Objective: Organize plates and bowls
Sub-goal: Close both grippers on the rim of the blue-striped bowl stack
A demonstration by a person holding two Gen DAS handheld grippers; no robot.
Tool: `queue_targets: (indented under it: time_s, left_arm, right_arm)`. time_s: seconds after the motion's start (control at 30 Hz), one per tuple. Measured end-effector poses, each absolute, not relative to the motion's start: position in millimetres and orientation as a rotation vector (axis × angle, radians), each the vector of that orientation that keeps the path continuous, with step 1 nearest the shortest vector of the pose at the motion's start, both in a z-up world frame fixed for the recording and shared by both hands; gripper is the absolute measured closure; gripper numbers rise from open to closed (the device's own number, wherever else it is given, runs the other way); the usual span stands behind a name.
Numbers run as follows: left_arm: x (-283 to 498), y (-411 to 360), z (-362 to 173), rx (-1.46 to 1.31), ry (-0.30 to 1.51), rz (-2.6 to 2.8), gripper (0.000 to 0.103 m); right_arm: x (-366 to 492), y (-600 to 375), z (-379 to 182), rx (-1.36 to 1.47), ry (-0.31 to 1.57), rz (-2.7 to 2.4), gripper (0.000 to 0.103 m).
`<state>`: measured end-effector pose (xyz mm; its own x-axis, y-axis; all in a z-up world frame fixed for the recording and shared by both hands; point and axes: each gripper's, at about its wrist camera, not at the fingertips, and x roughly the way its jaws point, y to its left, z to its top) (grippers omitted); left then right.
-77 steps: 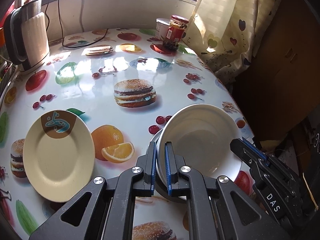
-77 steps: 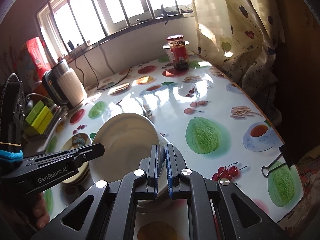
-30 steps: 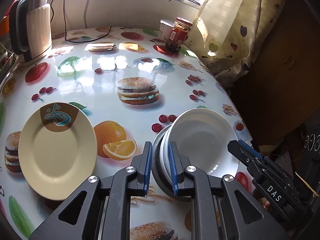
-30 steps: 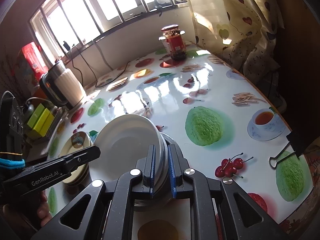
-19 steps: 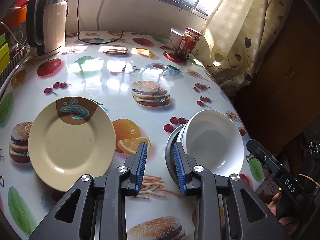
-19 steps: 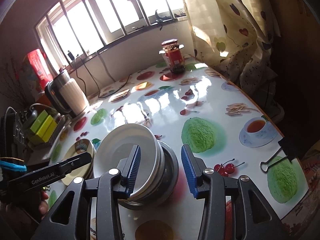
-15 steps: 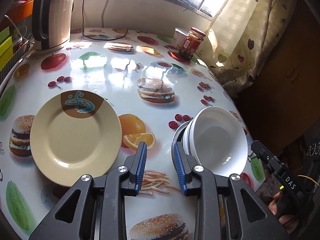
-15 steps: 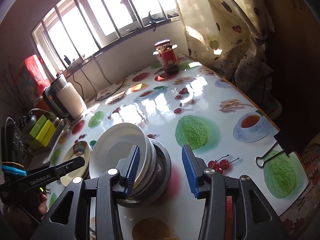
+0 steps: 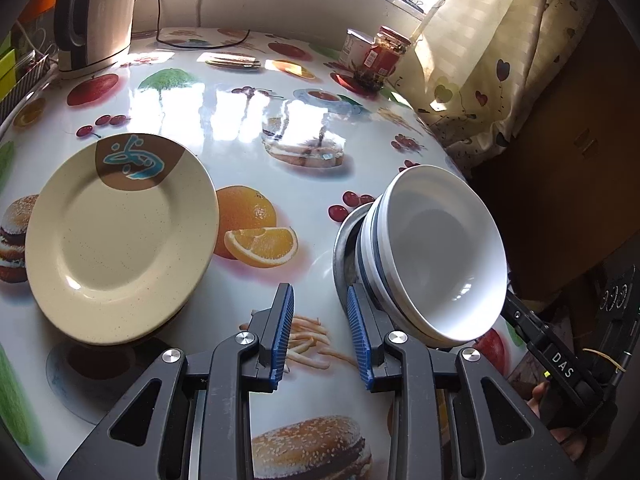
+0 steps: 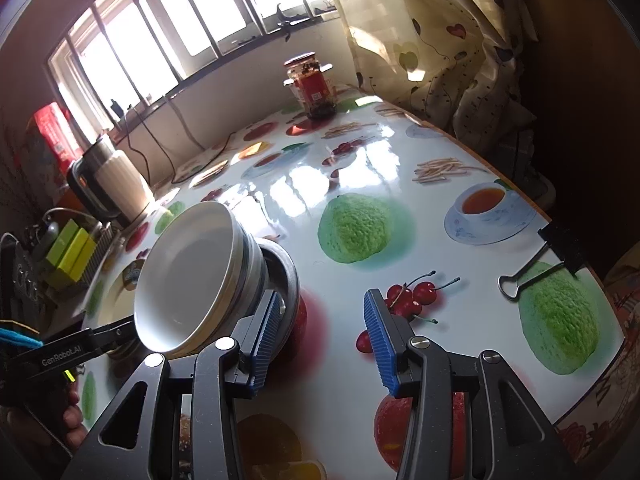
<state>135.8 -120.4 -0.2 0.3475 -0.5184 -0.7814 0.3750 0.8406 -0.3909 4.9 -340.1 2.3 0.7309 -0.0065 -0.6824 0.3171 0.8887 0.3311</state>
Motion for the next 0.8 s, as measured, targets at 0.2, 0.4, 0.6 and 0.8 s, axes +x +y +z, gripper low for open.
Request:
queue_targets:
  time_s: [0.2,0.4,0.6,0.8]
  left_arm:
    - [136.4,-125.2,-4.8,-0.149,1.074,-0.58,0.074]
    - [139.2,-130.5,-6.1,-0.13,1.074,-0.566,0.074]
    - [141.0,-139.1,-7.3,-0.114,1.076,-0.58,0.074]
    - [141.9,-140.3,-12.4,-0.129,1.083,-0.59,0.074]
  right_arm:
    - [13.6,-342.3,-5.3,0.46,0.745,-0.163,0.059]
    - [19.9,-345.0,-10.4,0.456,0.76,-0.148,0.059]
    - [21.3,-348.5,-14.0,0.456,0.773,-0.139,0.059]
    - [23.5,-351.4,-16.8,0.463,0.769,-0.114,0.059]
